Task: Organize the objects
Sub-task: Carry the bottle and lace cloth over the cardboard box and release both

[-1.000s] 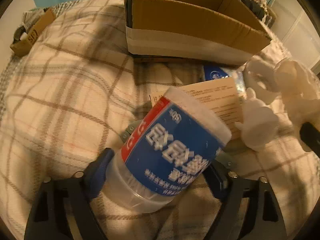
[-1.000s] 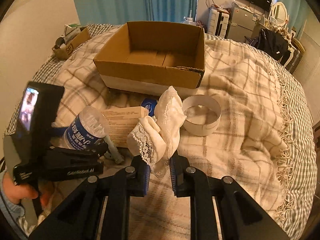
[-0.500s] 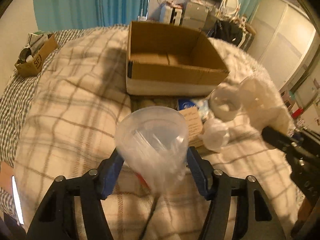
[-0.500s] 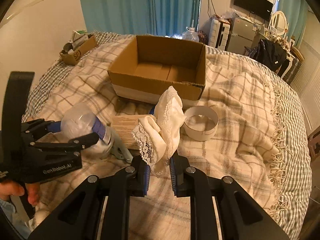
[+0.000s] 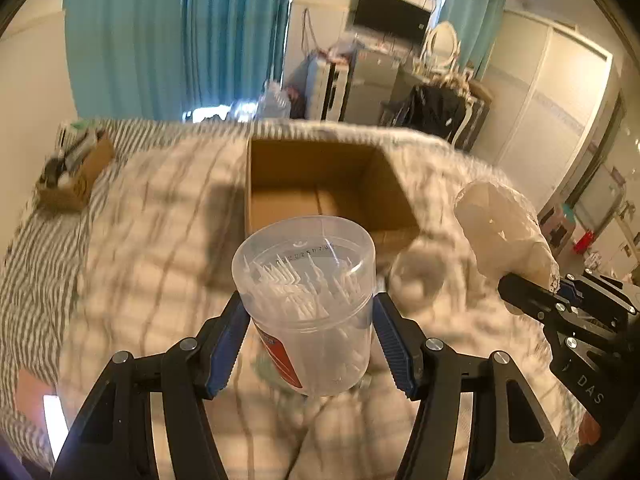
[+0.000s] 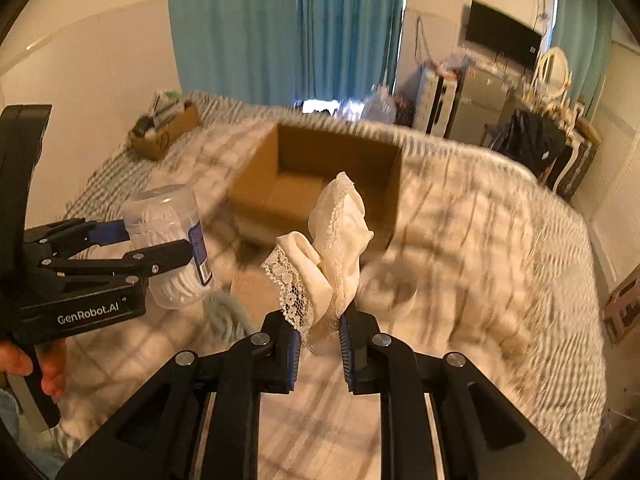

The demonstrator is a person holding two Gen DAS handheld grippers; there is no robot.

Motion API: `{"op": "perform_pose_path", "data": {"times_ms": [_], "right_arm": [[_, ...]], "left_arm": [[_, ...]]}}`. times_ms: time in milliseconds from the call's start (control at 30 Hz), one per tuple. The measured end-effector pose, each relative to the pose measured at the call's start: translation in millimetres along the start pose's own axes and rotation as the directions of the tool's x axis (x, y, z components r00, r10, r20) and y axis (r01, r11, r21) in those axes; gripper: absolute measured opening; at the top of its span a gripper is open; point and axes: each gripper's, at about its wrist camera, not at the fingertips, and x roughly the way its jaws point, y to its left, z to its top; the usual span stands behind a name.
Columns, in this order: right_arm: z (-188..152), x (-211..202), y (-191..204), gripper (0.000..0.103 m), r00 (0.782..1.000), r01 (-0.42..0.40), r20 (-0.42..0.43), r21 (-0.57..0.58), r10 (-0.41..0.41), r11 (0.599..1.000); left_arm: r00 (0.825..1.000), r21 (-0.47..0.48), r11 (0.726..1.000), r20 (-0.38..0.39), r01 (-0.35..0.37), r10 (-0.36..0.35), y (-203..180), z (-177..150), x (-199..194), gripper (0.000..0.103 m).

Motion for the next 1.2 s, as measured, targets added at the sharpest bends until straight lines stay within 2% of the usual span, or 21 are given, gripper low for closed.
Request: {"op": "perform_pose_path", "data": {"times_ms": [133, 267, 367, 467, 600, 767, 900, 1033, 1100, 1167, 1200], "right_arm": [[41.2, -7.4, -6.8, 0.016, 0.997, 0.017, 0.069, -0.023, -0.015, 1.0], [75.1, 5.4, -11.4, 0.016, 0.996, 0.004, 0.095, -0.038, 0.0, 0.999], [97.8, 27.0, -15.3, 0.016, 0.996, -0.007, 0.09, -0.043, 0.011, 0.999], [114.2, 58.8, -21.7, 0.016, 0.997, -0.031, 0.064, -0.032, 0.033, 0.999], [127.4, 117.3, -27.1, 0.016, 0.999, -0.048, -0.012, -0.022, 0.048, 0.999], [114.6, 177.6, -35.6, 0.016, 0.993, -0.063, -0.094, 0.021, 0.065, 0.998], [108.5, 201.6, -39.2, 0.016, 0.991, -0.08, -0.104, 0.051, 0.085, 0.995], [107.3, 208.5, -45.9, 0.016, 0.994, -0.079, -0.074, 0.062, 0.083, 0.995], [108.9, 205.0, -51.9, 0.024, 0.997, -0.059, -0.043, 0.083, 0.063, 0.995], [110.7, 200.0, -61.9, 0.055, 0.999, -0.042, -0.026, 0.11, 0.046, 0.993], [112.0, 196.2, -67.1, 0.06, 0.999, -0.04, -0.018, 0.123, 0.043, 0.992]], "left_arm": [[0.997, 0.005, 1.0, 0.08, 0.012, -0.013, -2.4, 43.7, -5.7, 0.064], [0.993, 0.003, 1.0, 0.113, 0.02, -0.02, -0.3, 83.0, 5.7, 0.064], [0.993, 0.019, 1.0, 0.118, 0.004, -0.006, 0.7, 105.8, 25.5, 0.064], [0.996, 0.016, 1.0, 0.09, 0.0, -0.001, 5.7, 120.2, 56.6, 0.064], [0.998, 0.019, 1.0, 0.059, -0.022, 0.021, 12.6, 123.4, 99.3, 0.064], [1.0, 0.03, 0.999, 0.001, -0.026, 0.026, 20.2, 113.2, 146.7, 0.064], [1.0, 0.02, 1.0, -0.026, -0.002, 0.002, 23.6, 106.2, 170.4, 0.064], [0.998, 0.019, 1.0, -0.061, 0.019, -0.018, 23.7, 102.5, 187.1, 0.064], [0.997, 0.008, 0.999, -0.066, 0.033, -0.032, 23.9, 103.7, 191.1, 0.066], [0.997, -0.004, 0.999, -0.076, 0.033, -0.033, 22.8, 106.3, 190.8, 0.07], [0.996, -0.015, 0.999, -0.081, 0.032, -0.033, 23.7, 107.5, 188.6, 0.079]]}}
